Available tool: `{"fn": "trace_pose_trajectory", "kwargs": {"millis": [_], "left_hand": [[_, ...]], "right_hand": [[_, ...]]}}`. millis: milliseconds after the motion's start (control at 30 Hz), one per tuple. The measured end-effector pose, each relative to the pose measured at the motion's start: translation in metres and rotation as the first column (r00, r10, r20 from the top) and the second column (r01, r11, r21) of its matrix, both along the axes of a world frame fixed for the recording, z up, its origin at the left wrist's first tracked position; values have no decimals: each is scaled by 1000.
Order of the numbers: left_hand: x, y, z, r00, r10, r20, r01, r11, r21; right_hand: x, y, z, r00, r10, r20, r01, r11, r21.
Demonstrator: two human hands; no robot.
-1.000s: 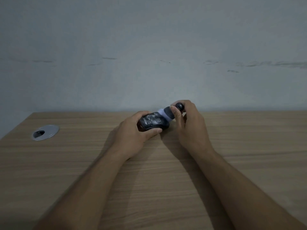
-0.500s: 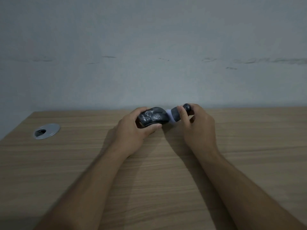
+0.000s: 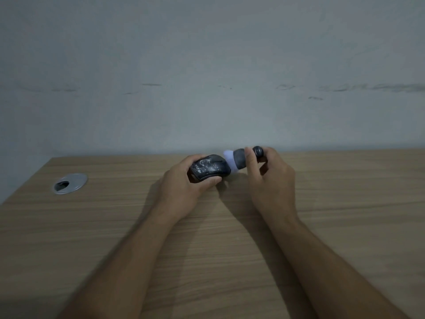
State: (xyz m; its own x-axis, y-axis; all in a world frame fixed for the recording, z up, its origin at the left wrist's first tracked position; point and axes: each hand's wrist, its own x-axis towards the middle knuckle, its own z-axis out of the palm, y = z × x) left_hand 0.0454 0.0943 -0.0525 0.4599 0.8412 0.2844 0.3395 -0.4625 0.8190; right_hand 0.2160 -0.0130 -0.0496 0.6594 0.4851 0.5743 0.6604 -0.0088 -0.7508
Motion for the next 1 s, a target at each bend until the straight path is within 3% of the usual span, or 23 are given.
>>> {"fn": "trace_pose_trajectory", "kwargs": {"millis": [133, 267, 367, 467, 567, 700, 800, 900, 1000], "left_hand": [[-1, 1, -1, 1000, 3, 1, -3, 1000, 6], [-4, -3, 1, 1000, -18, 18, 19, 1000, -22], [-4, -8, 1, 999, -28, 17, 28, 999, -17], [-5, -11, 2, 999, -22, -28, 22, 1000, -4], [-8, -12, 2, 998, -38, -49, 38, 999, 10], [-8, -12, 1, 998, -66, -17, 66, 998, -13], [-6, -11, -1, 999, -47, 8, 48, 998, -31], [-5, -9, -3, 999, -34, 12, 34, 999, -41], [-4, -7, -3, 1000, 16, 8, -16, 1000, -23]], "right_hand": [[-10, 1, -3, 996, 53, 69, -53, 999, -3], [2, 4, -12, 999, 34, -6, -34, 996, -86], [1, 0, -7, 998, 28, -54, -30, 999, -33], [-10, -2, 2, 996, 92, 22, -93, 995, 37], [-13, 2, -2, 981, 174, 86, -174, 985, -13], [1, 3, -10, 992, 120, 27, -117, 988, -97], [0, -1, -5, 997, 82, 10, -82, 996, -27], [-12, -3, 3, 992, 105, 64, -108, 993, 43], [-11, 1, -4, 983, 130, 127, -127, 991, -29]]}}
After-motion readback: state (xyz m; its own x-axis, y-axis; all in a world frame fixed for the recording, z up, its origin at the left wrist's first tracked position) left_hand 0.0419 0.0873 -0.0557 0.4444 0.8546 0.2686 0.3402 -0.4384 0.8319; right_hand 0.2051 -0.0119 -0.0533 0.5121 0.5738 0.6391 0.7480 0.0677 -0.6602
